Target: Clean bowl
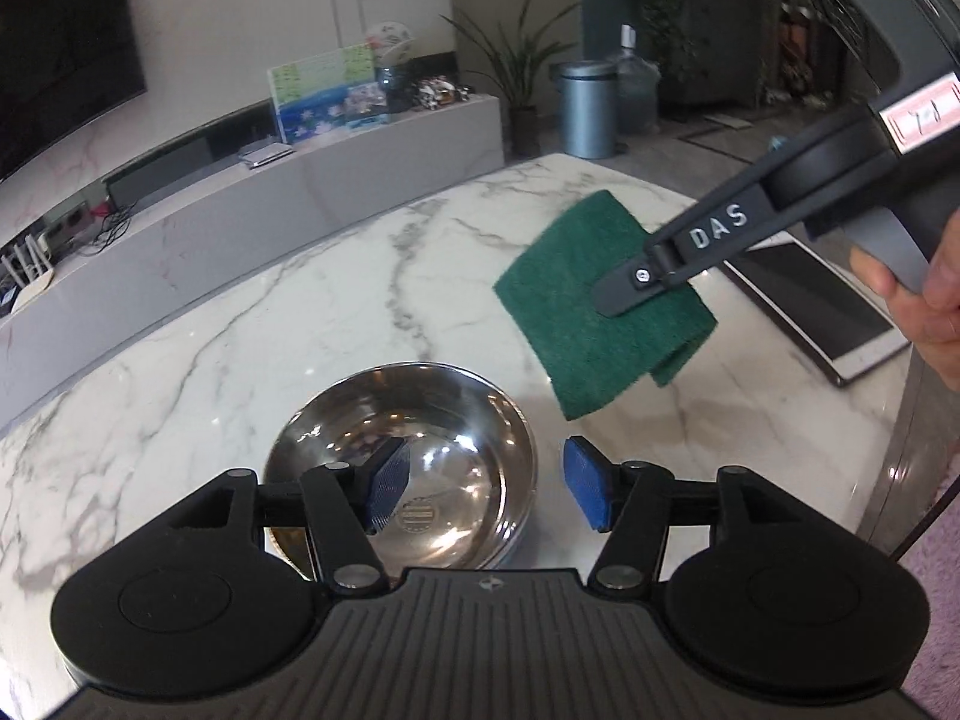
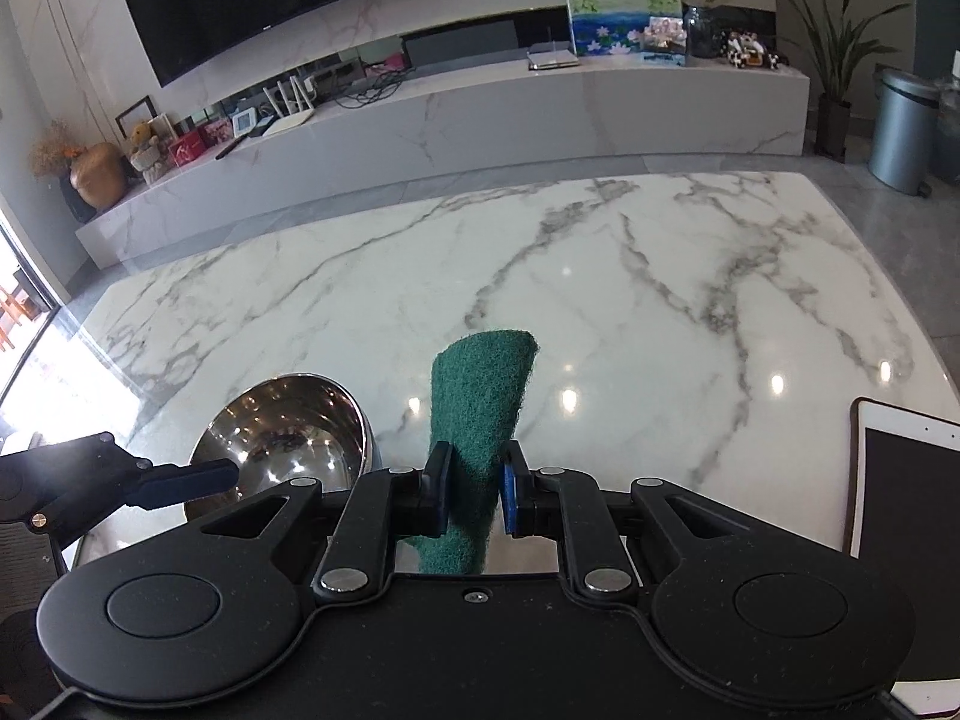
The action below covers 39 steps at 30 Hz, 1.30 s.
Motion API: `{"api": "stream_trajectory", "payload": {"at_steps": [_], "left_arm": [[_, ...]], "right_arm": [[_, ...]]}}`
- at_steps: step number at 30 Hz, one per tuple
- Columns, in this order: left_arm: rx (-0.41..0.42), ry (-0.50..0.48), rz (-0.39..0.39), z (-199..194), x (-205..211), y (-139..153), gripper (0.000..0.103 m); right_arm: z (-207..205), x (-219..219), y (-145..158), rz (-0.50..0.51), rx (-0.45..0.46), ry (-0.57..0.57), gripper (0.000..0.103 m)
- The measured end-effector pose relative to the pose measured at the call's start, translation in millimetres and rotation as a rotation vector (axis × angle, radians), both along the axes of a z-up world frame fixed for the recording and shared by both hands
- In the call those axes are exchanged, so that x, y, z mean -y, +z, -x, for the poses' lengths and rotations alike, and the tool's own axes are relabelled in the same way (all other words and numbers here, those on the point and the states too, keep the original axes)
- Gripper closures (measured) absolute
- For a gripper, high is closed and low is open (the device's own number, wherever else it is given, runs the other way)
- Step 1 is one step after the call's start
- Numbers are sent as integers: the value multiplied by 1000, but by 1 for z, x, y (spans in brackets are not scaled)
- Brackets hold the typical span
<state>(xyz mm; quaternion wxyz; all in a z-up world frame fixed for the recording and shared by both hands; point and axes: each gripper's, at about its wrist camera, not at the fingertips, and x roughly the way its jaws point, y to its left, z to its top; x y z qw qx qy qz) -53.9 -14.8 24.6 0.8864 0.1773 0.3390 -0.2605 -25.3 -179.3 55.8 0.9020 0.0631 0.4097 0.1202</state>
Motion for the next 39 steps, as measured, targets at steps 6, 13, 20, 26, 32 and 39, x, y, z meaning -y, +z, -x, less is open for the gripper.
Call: {"api": "stream_trajectory", "payload": {"at_steps": [6, 13, 20, 26, 32, 39], "left_arm": [[-8, -13, -96, -3, 15, -19, 69], [-27, -31, -155, -2, 24, -32, 82], [-58, -32, -97, -4, 14, -31, 97], [-91, -14, 17, -7, -2, -25, 97], [-84, -27, 51, -4, -10, -22, 97], [-87, -35, 103, -3, -21, -19, 97]], "right_arm": [[0, 4, -8, -30, -13, -3, 89], [2, 0, -16, -31, -22, 14, 89], [5, -4, -18, -26, -20, 44, 89], [5, -15, -13, 9, 3, 101, 89], [6, -33, -4, 33, 59, 178, 89], [-1, -42, 3, -35, 46, 224, 90]]}}
